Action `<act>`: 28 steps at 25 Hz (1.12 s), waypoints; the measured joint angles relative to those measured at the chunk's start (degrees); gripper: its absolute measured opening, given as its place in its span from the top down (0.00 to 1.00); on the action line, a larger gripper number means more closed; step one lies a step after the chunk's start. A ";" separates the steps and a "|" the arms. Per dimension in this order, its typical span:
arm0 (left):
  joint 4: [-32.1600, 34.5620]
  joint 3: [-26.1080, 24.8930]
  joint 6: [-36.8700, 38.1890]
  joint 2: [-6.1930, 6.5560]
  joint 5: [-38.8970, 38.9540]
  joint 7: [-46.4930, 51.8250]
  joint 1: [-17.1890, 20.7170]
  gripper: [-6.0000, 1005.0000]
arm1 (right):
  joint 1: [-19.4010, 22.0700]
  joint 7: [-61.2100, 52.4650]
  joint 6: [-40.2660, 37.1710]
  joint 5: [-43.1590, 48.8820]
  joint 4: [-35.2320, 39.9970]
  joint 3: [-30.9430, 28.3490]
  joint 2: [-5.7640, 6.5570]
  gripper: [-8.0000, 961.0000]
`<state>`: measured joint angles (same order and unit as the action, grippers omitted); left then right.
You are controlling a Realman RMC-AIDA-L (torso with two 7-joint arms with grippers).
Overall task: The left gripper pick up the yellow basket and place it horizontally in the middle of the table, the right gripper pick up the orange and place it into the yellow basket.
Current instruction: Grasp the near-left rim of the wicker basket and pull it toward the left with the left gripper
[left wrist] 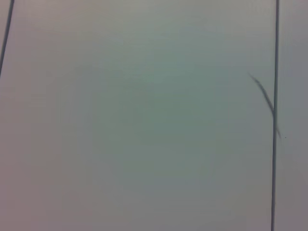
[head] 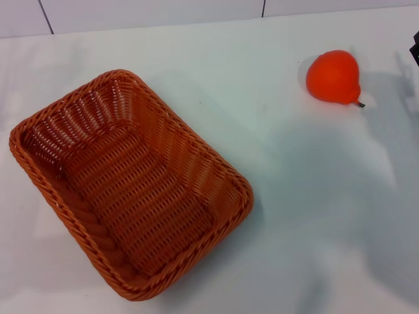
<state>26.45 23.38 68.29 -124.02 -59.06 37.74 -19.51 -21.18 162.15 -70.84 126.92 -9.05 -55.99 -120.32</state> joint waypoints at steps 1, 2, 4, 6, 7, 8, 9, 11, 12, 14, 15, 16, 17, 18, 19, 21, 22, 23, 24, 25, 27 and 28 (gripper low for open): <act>0.00 0.00 0.00 0.00 0.00 0.00 0.00 0.18 | 0.00 0.00 0.00 0.01 0.00 0.00 0.00 0.02; 0.00 0.00 0.00 0.00 0.00 0.00 0.00 0.18 | 0.00 0.00 0.00 0.01 0.00 0.00 0.00 0.02; 0.00 0.00 0.00 0.00 0.00 -0.02 0.05 0.18 | 0.00 0.00 0.00 0.02 0.00 0.00 0.00 0.02; 0.00 0.00 0.10 0.00 0.00 -0.02 0.14 0.18 | 0.00 0.00 0.00 0.04 0.00 0.00 0.00 0.02; 0.00 0.00 0.22 0.00 0.00 -0.03 0.18 0.18 | 0.00 0.00 0.00 0.05 0.00 0.00 0.00 0.02; 0.00 0.00 0.31 0.00 0.00 -0.03 0.23 0.18 | 0.00 0.00 0.00 0.05 0.00 0.00 0.00 0.02; 0.00 0.00 0.40 0.00 0.00 -0.03 0.28 0.18 | 0.00 0.00 0.00 0.06 0.00 0.00 0.00 0.02; 0.00 0.00 0.42 0.00 0.00 0.00 0.31 0.18 | 0.00 0.00 0.00 0.08 0.00 0.00 0.00 0.02; 0.00 0.00 0.42 0.01 0.00 0.03 0.31 0.18 | 0.00 0.00 0.00 0.10 0.00 0.00 0.00 0.02; 0.07 0.08 0.37 0.04 0.00 0.60 0.33 0.18 | 0.00 0.00 0.00 0.15 0.00 0.00 0.00 0.02; 0.60 0.36 0.22 0.10 -0.29 2.90 0.39 0.18 | 0.00 0.00 0.00 0.16 0.00 0.05 0.00 0.02; 0.60 0.36 0.22 0.10 -0.29 2.90 0.39 0.18 | 0.00 0.00 0.00 0.16 0.00 0.05 0.00 0.02; 1.11 0.49 0.18 0.18 -0.54 4.93 0.43 0.18 | 0.00 0.00 0.00 0.16 0.00 0.17 0.00 0.02; 1.77 0.61 0.12 0.25 -1.04 7.97 0.50 0.18 | 0.00 0.00 0.00 0.17 0.00 0.31 0.00 0.02; 2.88 0.84 0.10 0.43 -1.93 11.90 0.64 0.18 | 0.00 0.00 0.00 0.17 0.00 0.47 0.00 0.02; 5.52 1.71 0.15 1.07 -4.68 21.15 1.00 0.18 | 0.00 0.00 0.00 0.18 0.00 0.70 0.00 0.02; 7.30 2.68 0.36 1.79 -6.67 26.83 1.16 0.18 | 0.00 0.00 0.00 0.17 0.00 0.74 0.00 0.02; 8.59 3.57 0.64 2.45 -8.32 31.32 1.19 0.18 | 0.00 0.00 0.00 0.18 0.00 0.75 0.00 0.02; 9.74 5.00 1.13 3.48 -10.33 36.33 1.19 0.18 | -0.01 0.00 0.00 0.18 0.00 0.79 0.00 0.02; 11.36 7.53 2.39 5.67 -13.87 44.31 0.85 0.18 | -0.02 0.00 0.00 0.17 0.00 0.82 0.00 0.02; 11.90 8.78 3.56 7.14 -16.52 49.15 0.28 0.18 | -0.14 0.00 0.00 0.17 -0.04 0.97 0.00 0.02; 12.29 9.59 4.99 8.53 -19.61 53.81 -0.55 0.18 | -0.21 0.00 -0.04 0.17 -0.06 1.18 0.00 0.02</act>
<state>38.74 32.97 73.28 -115.49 -78.67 91.55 -20.06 -21.38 162.16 -70.88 127.09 -9.11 -54.81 -120.32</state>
